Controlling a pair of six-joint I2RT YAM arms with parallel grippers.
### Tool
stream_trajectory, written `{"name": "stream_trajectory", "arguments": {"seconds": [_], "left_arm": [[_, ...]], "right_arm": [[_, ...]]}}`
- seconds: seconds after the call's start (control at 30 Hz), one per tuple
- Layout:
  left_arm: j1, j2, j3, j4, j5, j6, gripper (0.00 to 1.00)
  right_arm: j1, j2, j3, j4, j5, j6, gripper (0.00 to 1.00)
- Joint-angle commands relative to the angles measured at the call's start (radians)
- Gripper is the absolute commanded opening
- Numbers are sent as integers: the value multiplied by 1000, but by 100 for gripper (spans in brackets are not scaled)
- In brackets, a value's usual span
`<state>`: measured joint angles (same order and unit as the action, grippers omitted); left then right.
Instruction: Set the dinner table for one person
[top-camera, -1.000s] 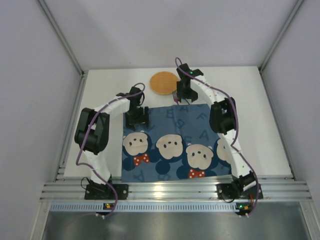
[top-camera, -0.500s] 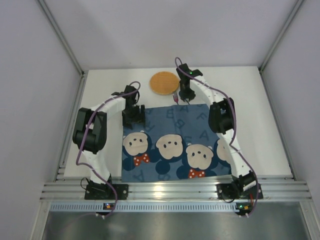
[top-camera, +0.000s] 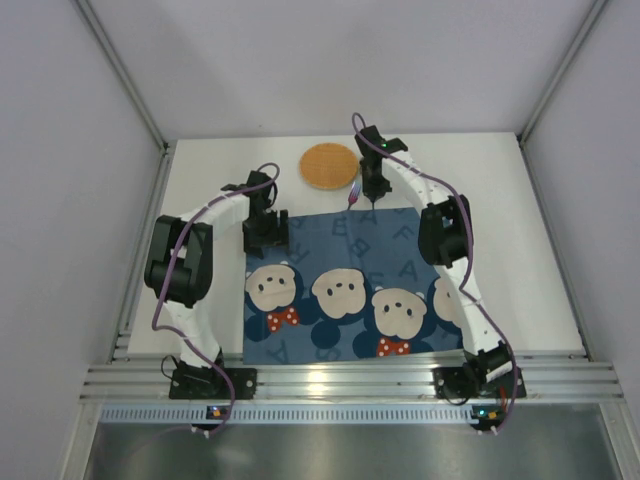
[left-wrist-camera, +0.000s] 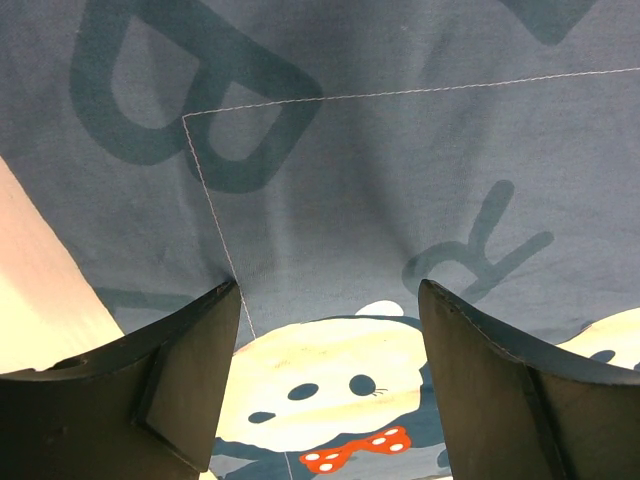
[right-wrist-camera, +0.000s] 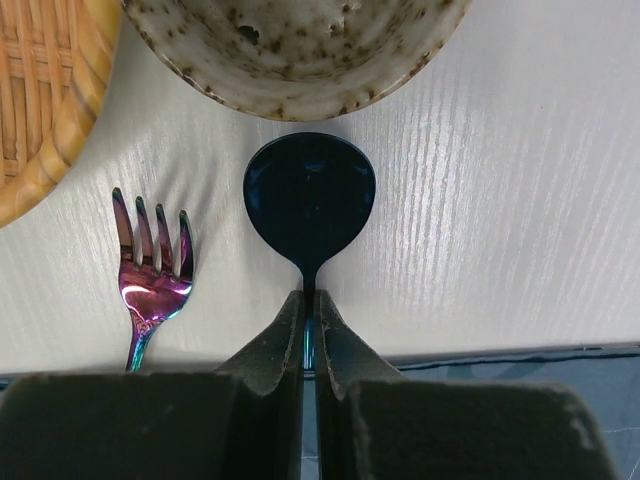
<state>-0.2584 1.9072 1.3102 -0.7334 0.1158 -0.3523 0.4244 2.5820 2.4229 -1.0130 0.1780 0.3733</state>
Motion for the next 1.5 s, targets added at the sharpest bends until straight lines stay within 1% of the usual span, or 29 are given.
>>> {"name": "stream_trajectory", "arguments": {"seconds": [0.0,0.13,0.2,0.27,0.3,0.33,0.47,0.53,0.7,0.8,0.83,0.9,0.93,0.97,1.03,1.07,1.13,1.17,1.2,1.3,1.37,1.4,1.47], "left_arm": [[7,-22,-14,2,7,16,77],[7,-31,-6,-15,7,26,77],[7,-46,-6,-23,5,27,77],[7,-59,-6,-26,4,26,77],[7,-63,-6,-29,2,23,77],[7,-65,-6,-32,1,19,77],[5,-92,-3,-34,-7,6,77],[5,-102,0,-34,-10,-5,77],[-2,-119,20,-29,-27,-33,77],[-19,-103,60,-27,-48,-48,77],[-31,-90,90,-29,-56,-51,77],[-42,-71,129,-38,-68,-63,77],[-51,-50,168,-43,-71,-66,77],[-56,-39,187,-49,-74,-70,77],[-73,-25,233,-61,-80,-74,77],[-79,-14,245,-64,-87,-74,77],[-99,-5,268,-67,-94,-76,77],[-104,-2,271,-67,-96,-76,77],[-110,-2,271,-69,-96,-85,77],[-134,-8,242,-61,-97,-105,77],[-153,-25,184,-32,-99,-111,77],[-159,-31,143,-23,-94,-119,77],[-159,-46,109,-9,-91,-126,77]], "right_arm": [[-10,58,-12,27,5,-19,0],[-18,18,60,50,34,-22,0],[-18,-23,62,86,60,-22,0],[-18,-100,45,128,90,-16,0],[-16,-129,30,145,100,-13,0],[-16,-193,9,174,109,-11,0],[-15,-364,-135,243,187,-17,0],[-13,-454,-172,260,215,-17,0],[-16,-598,-252,284,323,-39,0],[-32,-701,-314,300,419,-80,0],[-50,-756,-336,312,434,-91,0],[-81,-810,-415,318,451,-105,0],[-119,-863,-447,317,445,-99,0],[-136,-893,-522,315,413,-82,0],[-173,-969,-609,317,381,-70,0],[-177,-993,-704,317,345,-53,0],[-182,-1049,-804,317,296,-33,0],[-181,-1065,-906,318,231,-5,0],[-180,-1077,-957,317,200,12,0],[-179,-1106,-1145,355,68,59,0],[-174,-1099,-1247,387,-1,59,0],[-171,-1080,-1268,416,-15,56,0],[-170,-1056,-1297,427,-20,49,0]]}}
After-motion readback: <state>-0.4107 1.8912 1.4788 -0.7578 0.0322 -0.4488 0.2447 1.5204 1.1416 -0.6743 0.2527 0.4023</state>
